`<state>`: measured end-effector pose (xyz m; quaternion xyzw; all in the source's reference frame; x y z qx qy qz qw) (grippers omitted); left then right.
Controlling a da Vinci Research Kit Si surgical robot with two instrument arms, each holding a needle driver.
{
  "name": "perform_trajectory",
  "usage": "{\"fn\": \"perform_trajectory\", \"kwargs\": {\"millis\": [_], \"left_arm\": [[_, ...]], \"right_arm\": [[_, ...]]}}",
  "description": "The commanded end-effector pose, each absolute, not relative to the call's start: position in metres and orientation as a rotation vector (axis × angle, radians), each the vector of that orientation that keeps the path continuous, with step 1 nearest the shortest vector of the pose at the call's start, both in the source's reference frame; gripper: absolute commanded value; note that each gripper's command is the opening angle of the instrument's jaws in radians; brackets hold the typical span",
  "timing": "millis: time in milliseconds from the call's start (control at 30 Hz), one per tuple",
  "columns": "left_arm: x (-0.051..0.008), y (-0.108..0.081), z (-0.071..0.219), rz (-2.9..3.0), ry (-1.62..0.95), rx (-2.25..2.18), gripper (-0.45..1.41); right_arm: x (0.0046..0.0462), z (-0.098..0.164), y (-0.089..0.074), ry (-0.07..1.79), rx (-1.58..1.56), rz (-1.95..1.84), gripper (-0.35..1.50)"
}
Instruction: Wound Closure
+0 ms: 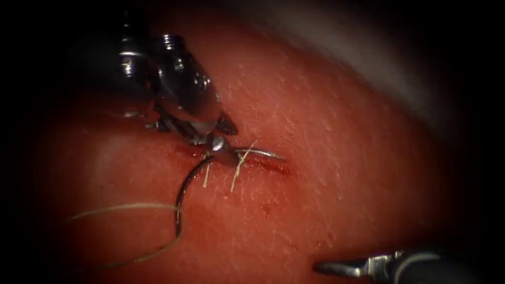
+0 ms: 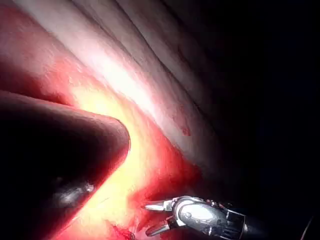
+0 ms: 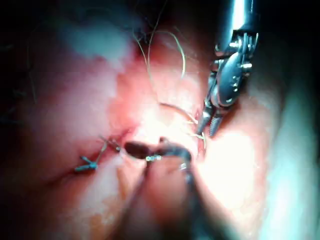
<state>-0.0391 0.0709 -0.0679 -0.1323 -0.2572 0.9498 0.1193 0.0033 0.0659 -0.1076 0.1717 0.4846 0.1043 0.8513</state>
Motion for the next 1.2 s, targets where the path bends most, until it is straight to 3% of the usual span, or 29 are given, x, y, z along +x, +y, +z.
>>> {"fn": "perform_trajectory", "kwargs": {"millis": [33,167,200,433,633,933,1200], "left_arm": [[-0.0397,0.071,-0.067,2.781,-0.759,-0.38,0.14],[-0.0396,0.07,-0.067,2.792,-0.778,-0.353,-0.14],[-0.0394,0.07,-0.067,2.799,-0.784,-0.339,-0.34],[-0.0384,0.07,-0.069,2.816,-0.799,-0.333,-0.35],[-0.0382,0.074,-0.072,2.784,-0.623,-0.495,-0.35],[-0.0378,0.076,-0.076,2.437,-0.334,-1.069,-0.35],[-0.0378,0.076,-0.078,2.263,-0.198,-1.226,-0.35]], "right_arm": [[0.0039,-0.107,0.066,1.022,0.361,0.218,1.26],[0.0039,-0.107,0.066,1.022,0.361,0.218,1.26],[0.0039,-0.107,0.066,1.022,0.361,0.218,1.26],[0.004,-0.107,0.066,1.021,0.361,0.22,1.25],[0.0049,-0.107,0.067,1.026,0.322,0.288,1.21],[0.0087,-0.104,0.068,1.125,0.507,1.061,1.04],[0.0107,-0.103,0.069,1.097,0.481,1.392,1.01]]}}
